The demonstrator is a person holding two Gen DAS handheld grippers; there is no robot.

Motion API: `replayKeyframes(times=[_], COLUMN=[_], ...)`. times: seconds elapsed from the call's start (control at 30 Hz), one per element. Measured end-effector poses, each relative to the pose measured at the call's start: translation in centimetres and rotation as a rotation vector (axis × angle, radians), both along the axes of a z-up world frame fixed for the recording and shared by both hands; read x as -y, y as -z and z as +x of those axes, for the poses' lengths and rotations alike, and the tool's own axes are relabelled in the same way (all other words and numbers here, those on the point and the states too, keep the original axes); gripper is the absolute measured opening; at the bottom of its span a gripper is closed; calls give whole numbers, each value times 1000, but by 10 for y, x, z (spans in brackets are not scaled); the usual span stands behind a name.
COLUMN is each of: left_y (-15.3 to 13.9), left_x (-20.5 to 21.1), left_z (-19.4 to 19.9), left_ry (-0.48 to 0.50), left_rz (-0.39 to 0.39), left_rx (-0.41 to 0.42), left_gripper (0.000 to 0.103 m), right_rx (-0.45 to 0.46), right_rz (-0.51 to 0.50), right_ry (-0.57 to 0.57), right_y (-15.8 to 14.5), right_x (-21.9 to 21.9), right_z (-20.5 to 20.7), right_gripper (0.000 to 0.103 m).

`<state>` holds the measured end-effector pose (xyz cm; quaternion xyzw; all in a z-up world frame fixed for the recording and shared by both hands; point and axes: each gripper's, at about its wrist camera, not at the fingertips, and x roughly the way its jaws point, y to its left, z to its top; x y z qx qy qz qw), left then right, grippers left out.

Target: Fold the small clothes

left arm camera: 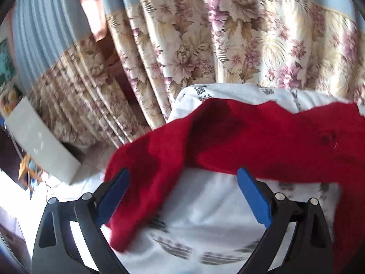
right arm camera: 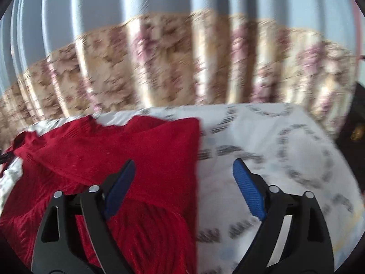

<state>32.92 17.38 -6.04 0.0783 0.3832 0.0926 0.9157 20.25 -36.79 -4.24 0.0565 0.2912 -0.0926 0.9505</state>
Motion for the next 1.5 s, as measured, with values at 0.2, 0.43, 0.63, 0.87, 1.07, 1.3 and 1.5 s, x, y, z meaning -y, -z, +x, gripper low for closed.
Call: replayKeyframes(times=[0.2,0.43,0.63,0.87,1.07,1.3,1.5], left_y=[17,21,17,-8,-57,-76,-69], left_x=[-13,-36,-53,-59,-7,131,247], left_z=[5,10,9,1,-21,-23,-7], left_ry=[150,159,131,78,139,347,474], left_rz=[-33,-84,-146,-215,-418,-663,-775], left_rx=[-74,-119,-113,-131,-143,-199,-269], left_gripper=[95,84,35,10,10,10,10], right_rx=[57,58,52,59,68,79,75], right_rz=[26,44,32,38,56,54,65], right_ry=[122,103,86,57,34,2,4], right_y=[-12,-15,-17,-18,-17,-20,-19], right_x=[7,-9,-22,-29,-22,-10,14], right_z=[-48,-74,-78,-75,-64,-51,-41], right_gripper=[94,95,96,97,97,97,97])
